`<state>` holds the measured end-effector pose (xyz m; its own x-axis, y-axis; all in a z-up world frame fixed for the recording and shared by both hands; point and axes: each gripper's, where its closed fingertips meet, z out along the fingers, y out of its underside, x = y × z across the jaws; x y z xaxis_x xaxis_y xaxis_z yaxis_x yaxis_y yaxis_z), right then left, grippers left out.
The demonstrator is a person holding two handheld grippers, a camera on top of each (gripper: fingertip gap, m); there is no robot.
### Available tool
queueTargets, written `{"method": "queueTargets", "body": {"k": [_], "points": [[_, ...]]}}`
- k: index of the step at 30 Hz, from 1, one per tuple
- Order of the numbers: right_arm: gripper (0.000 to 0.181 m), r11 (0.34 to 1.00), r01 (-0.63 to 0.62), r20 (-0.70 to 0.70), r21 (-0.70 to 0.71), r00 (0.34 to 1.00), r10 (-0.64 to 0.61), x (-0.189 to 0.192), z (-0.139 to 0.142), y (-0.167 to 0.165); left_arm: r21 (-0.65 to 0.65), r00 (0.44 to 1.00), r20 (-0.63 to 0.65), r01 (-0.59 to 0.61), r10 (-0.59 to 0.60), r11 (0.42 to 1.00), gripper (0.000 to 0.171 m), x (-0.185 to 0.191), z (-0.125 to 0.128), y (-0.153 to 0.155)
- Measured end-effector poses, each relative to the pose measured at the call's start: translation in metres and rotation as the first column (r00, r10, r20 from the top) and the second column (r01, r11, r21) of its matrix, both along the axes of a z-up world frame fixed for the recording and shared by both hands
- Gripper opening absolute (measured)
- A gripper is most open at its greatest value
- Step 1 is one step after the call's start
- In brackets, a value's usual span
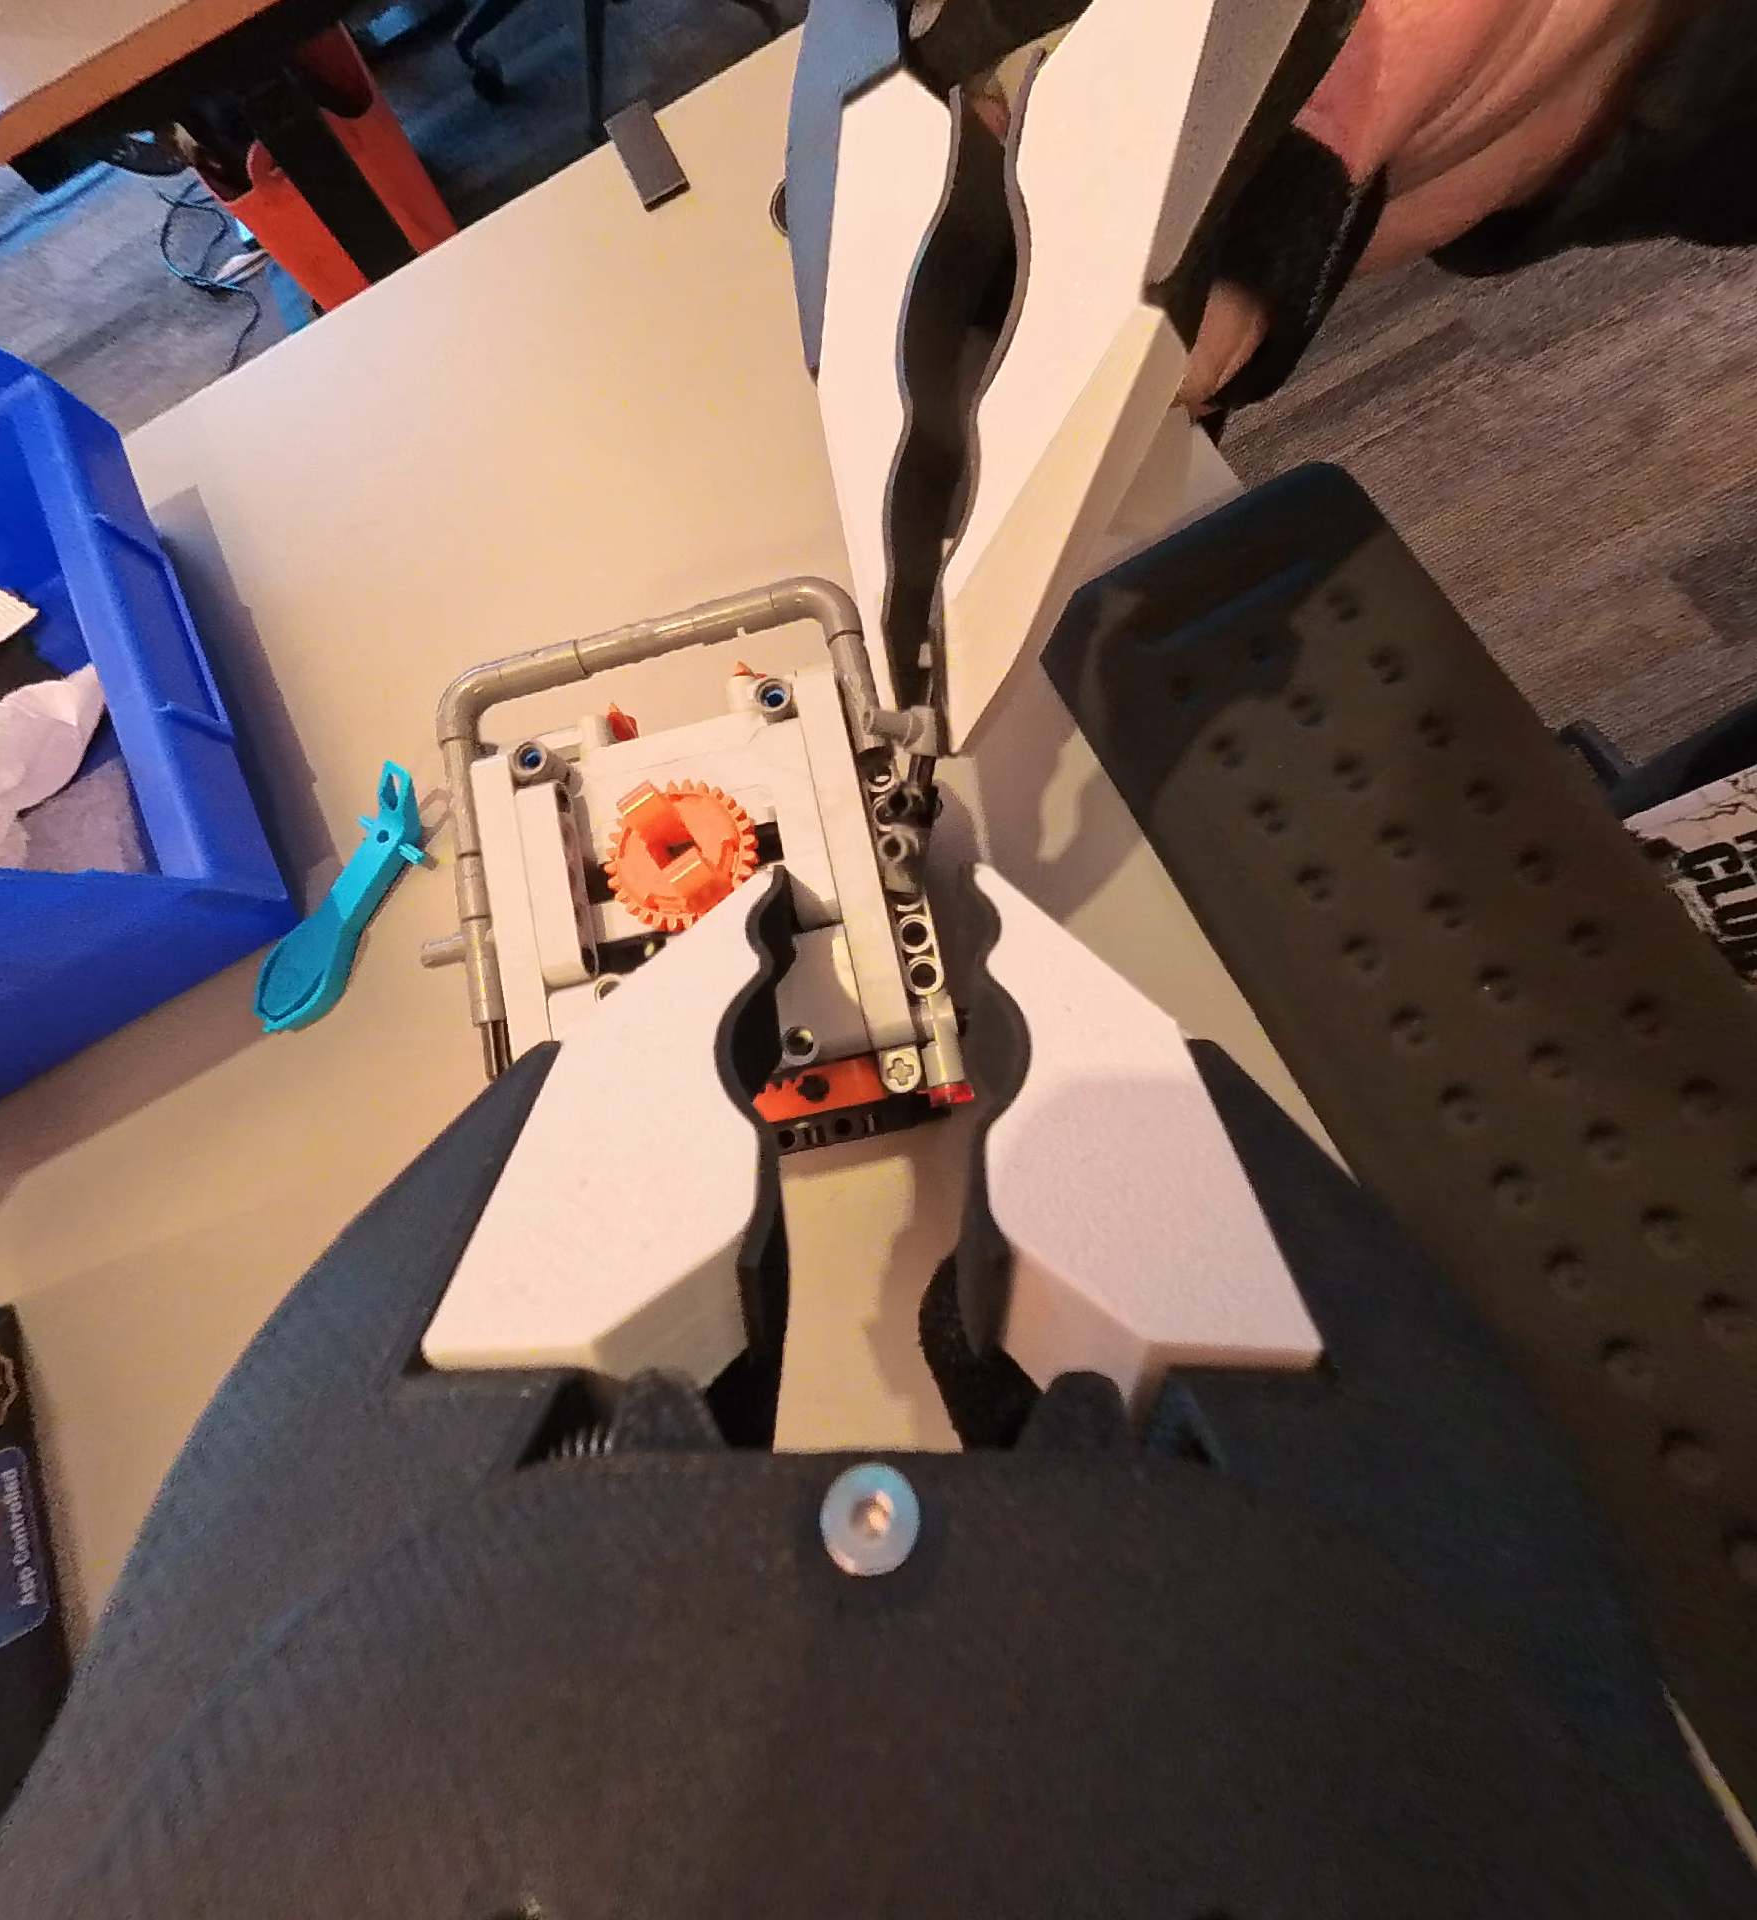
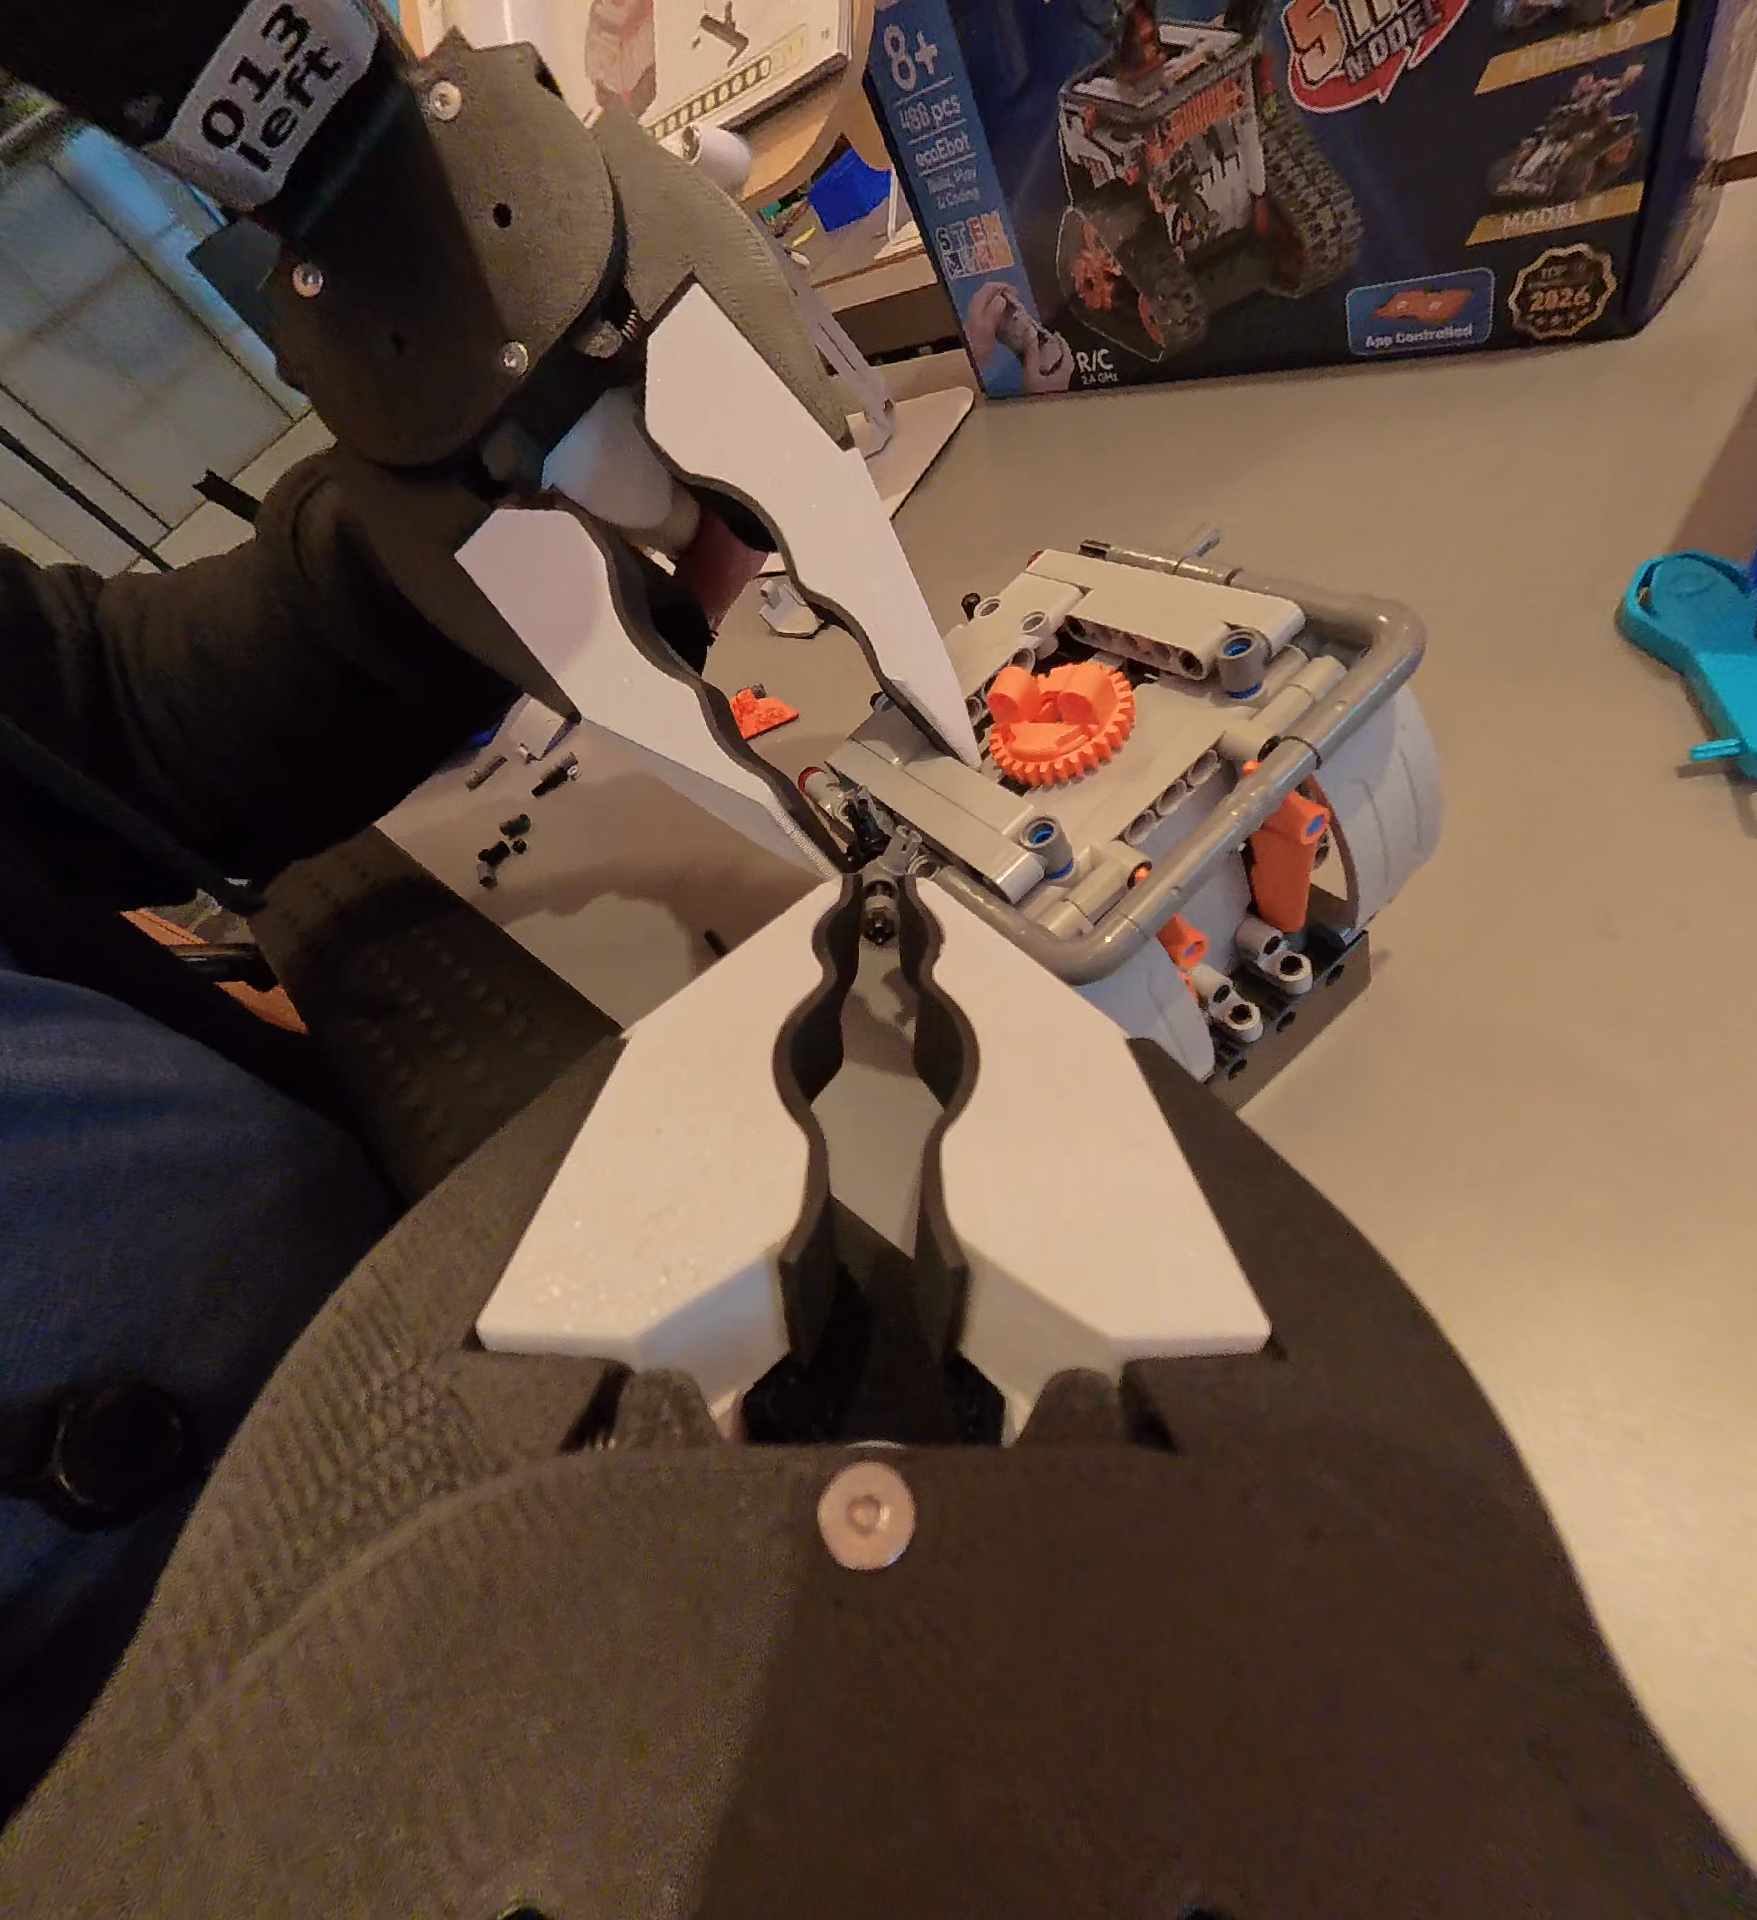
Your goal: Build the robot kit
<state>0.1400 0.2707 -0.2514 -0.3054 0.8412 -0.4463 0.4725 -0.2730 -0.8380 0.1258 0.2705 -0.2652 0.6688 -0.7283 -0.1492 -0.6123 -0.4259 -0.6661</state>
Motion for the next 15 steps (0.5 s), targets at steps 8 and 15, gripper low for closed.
{"method": "queueTargets", "body": {"k": [8, 15], "points": [[0.004, 0.99, -0.003, 0.06, -0.139, 0.998, 0.011, 0.0038, 0.0, -0.0028, 0.007, 1.0, -0.006, -0.005, 0.005, 1.0, 0.029, 0.0005, -0.0002, 0.0005], [0.004, 0.972, -0.003, 0.086, -0.234, 0.996, 0.023, 0.0048, -0.0033, -0.0055, -0.007, 1.0, 0.015, -0.007, 0.007, 1.0, 0.032, 0.0036, 0.0002, 0.0007]]}}
